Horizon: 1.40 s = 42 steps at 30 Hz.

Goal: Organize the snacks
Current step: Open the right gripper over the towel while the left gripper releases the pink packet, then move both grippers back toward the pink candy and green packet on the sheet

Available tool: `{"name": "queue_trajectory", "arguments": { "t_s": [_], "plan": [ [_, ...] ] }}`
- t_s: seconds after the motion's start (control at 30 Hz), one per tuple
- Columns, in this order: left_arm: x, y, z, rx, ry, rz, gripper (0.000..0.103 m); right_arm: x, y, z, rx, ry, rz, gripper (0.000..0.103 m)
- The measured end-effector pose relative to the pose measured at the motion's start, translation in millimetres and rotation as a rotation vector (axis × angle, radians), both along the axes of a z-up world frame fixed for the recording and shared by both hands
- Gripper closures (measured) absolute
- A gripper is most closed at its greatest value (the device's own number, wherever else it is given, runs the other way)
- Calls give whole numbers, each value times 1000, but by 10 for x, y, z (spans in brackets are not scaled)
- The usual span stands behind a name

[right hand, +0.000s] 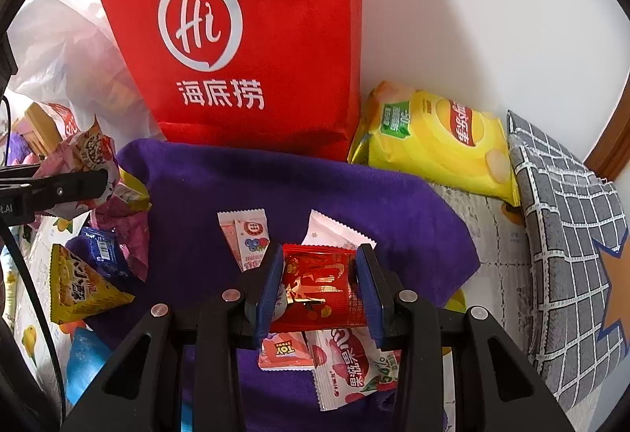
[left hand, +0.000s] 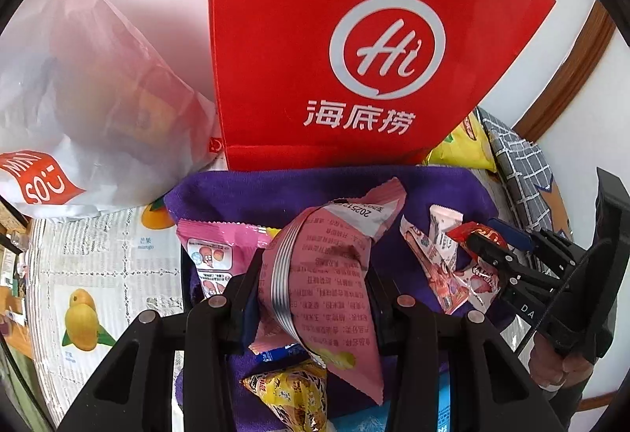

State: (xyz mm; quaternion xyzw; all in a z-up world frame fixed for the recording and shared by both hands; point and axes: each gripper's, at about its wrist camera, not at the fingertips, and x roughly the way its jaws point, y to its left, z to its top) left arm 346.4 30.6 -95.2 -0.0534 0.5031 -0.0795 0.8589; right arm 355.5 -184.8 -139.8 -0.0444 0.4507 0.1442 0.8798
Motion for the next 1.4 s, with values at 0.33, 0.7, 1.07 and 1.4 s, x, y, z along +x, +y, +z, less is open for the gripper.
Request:
{"name": "queue_trajectory", "arguments": {
  "t_s": [0.33,0.7,1.07,1.4],
  "plan": [
    [8,-36,-40,18,15,-10,62,11,11,-17,-1,5,2,64],
    [18,-36,-47,11,25,-9,62,-94,34,158,18,-59,10,50],
    [-61,-51,109,-14,7,-19,43,-211,87,376,25,-84,5,41],
    [-349,-66,518,-16,-95,-19,40,-510,51,744,15,-156,-82,27]
  ]
}}
